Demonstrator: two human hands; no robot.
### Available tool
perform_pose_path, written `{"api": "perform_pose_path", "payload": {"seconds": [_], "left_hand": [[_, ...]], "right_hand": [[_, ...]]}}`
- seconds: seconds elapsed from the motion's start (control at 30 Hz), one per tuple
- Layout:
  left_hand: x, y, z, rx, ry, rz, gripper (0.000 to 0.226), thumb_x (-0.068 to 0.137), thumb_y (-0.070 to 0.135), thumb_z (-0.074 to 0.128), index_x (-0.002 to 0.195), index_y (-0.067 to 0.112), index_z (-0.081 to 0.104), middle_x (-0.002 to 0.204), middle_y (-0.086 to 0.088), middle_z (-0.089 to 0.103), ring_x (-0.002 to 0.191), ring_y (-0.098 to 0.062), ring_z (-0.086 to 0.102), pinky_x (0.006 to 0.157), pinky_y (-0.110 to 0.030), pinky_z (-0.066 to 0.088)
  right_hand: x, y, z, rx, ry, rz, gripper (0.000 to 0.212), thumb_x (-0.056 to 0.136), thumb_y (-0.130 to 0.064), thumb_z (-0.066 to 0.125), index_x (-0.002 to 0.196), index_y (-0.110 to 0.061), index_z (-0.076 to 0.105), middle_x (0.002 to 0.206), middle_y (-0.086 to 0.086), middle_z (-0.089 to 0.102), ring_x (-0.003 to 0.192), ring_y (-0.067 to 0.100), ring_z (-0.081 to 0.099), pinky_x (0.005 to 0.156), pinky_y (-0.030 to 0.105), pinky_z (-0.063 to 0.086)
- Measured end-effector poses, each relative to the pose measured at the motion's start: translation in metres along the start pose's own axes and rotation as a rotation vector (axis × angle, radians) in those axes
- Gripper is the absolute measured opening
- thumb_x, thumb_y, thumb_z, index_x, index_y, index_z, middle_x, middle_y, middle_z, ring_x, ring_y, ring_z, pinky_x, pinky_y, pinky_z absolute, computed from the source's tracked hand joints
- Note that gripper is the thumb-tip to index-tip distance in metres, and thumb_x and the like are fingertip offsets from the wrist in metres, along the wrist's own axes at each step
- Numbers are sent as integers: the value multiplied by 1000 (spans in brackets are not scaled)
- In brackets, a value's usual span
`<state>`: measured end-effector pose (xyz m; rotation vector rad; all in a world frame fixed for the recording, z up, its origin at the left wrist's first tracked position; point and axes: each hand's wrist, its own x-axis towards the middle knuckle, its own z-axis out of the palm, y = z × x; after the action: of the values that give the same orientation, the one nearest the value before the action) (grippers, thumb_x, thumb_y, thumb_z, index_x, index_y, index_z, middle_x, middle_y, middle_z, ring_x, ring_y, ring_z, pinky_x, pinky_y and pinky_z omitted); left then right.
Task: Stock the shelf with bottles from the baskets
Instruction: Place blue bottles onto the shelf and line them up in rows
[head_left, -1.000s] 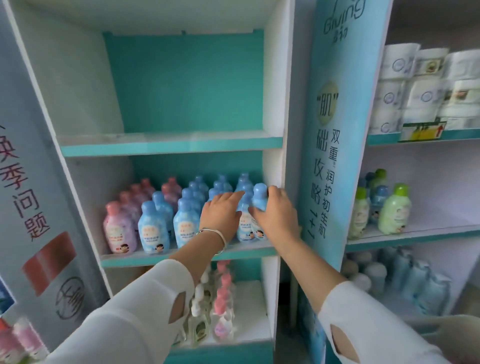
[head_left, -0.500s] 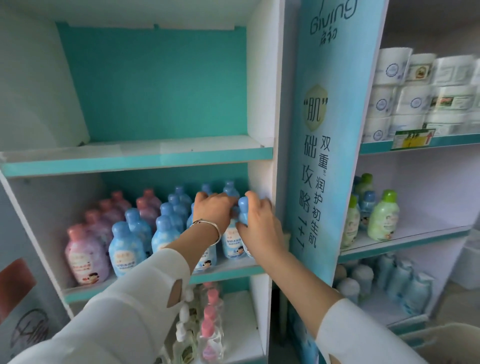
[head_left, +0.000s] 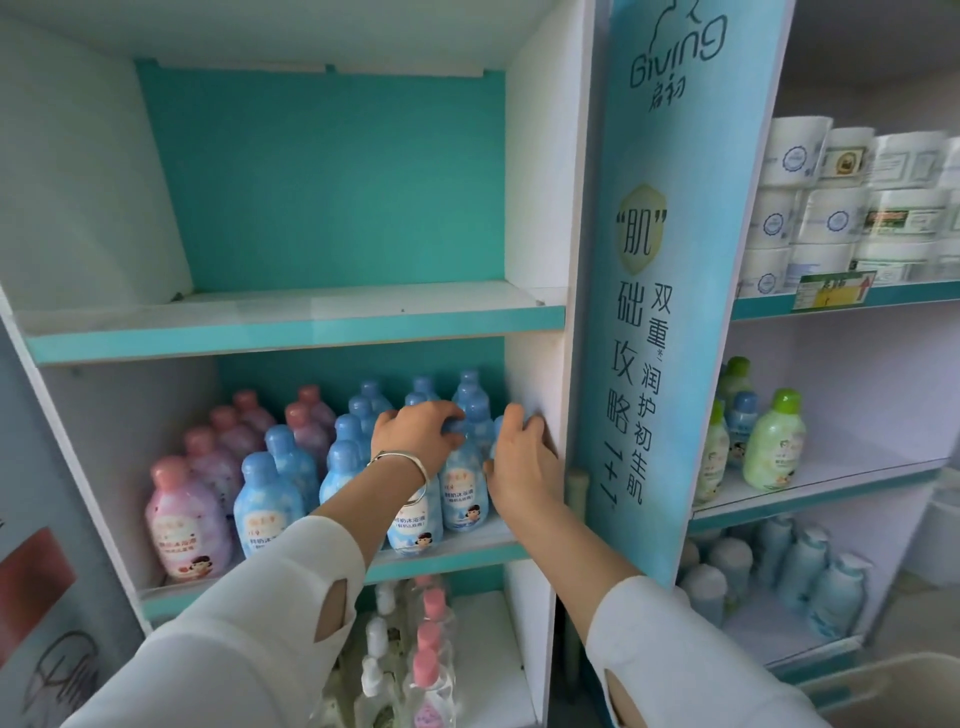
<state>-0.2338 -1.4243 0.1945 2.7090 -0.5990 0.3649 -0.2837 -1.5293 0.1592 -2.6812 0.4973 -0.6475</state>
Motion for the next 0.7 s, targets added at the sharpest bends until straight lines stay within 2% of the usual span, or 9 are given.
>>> {"api": "perform_pose_path", "payload": {"seconds": [0.13,0.27,0.37,0.43,0.47,0.53,0.6,0.7], "left_hand": [[-3,2,1,85,-10,40,35,94,33,45,127,38,48,118,1,63,113,-23,55,102,-31,27],[-3,4,4,159,10,55,33,94,32,43,126,39,47,112,-2,66,106,-25,58,101,-32,28],[-3,4,3,138,21,48,29,94,31,42,122,38,50,109,-2,66,104,-24,58,100,-31,28],[-3,5,3,120,24,52,28,94,30,42,120,37,51,107,0,67,103,-23,58,99,-31,27],[-3,6,4,112,23,59,28,94,30,41,119,37,52,107,0,67,104,-23,57,99,-31,27],[-2,7,4,100,12,74,29,93,30,42,118,37,53,108,2,67,106,-23,57,100,-31,26],[-2,9,3,90,6,79,29,92,29,43,118,37,54,108,1,67,106,-23,56,100,-30,26],[-2,10,1,88,-7,96,31,92,28,44,120,37,53,107,0,68,106,-24,57,102,-29,25]], "right_hand": [[-1,1,-4,-111,-65,-95,66,88,-9,59,143,-9,22,134,14,35,115,32,53,88,36,46],[3,-2,-35,-355,-182,-302,39,91,0,47,130,0,44,128,17,44,116,35,51,91,40,43],[8,-2,-51,-463,-239,-399,33,91,3,44,124,-2,50,111,16,50,110,36,54,80,38,42],[10,-2,-56,-494,-240,-410,31,90,5,45,120,-2,52,86,14,41,108,35,56,74,35,37],[10,-3,-57,-495,-238,-403,31,90,5,46,120,-1,52,82,13,38,108,35,56,74,35,37],[11,-5,-57,-486,-233,-374,32,89,6,46,120,0,53,98,16,50,111,35,55,80,35,42],[10,-8,-56,-486,-228,-341,33,90,5,47,121,-1,54,119,17,52,113,35,54,86,36,44],[11,-9,-53,-484,-193,-305,31,90,2,48,120,-3,56,122,16,55,113,35,56,88,35,44]]}}
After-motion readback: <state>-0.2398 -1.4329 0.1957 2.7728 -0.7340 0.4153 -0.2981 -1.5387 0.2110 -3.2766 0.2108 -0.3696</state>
